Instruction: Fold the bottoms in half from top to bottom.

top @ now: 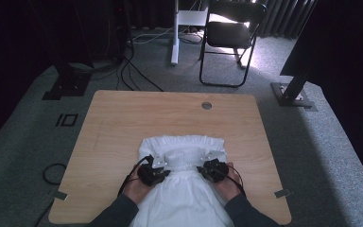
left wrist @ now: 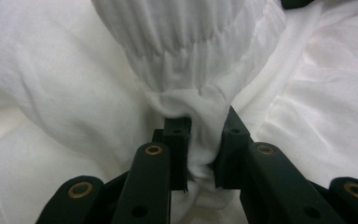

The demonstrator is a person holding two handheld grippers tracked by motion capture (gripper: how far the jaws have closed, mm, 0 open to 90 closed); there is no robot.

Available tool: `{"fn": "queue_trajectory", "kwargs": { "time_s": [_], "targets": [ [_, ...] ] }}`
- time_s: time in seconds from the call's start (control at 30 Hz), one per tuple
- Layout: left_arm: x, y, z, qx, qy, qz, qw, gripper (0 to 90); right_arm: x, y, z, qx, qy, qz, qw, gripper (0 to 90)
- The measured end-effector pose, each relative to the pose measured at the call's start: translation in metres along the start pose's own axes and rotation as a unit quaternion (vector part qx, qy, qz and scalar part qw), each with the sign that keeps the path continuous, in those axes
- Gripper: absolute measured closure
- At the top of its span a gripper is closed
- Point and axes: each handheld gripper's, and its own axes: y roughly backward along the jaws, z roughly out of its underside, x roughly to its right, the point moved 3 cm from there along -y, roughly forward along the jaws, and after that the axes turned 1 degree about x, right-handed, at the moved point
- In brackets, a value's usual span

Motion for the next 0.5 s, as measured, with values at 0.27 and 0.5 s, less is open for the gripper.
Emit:
{"fn": "queue_trajectory", "kwargs": {
  "time_s": [0.27,0.5],
  "targets": [
    [-0.028,-0.018,-0.020,-0.006,0.023,-0.035,0.9991,78.4,0.041,-0.033,-0.039,-0.010,-0.019,0.000,0.9998,81.7],
    [-0.046,-0.025,-0.028,-0.016,0.023,-0.061,0.9978,78.4,0.057,-0.054,-0.064,-0.015,-0.032,0.001,0.9994,81.7]
  ]
}}
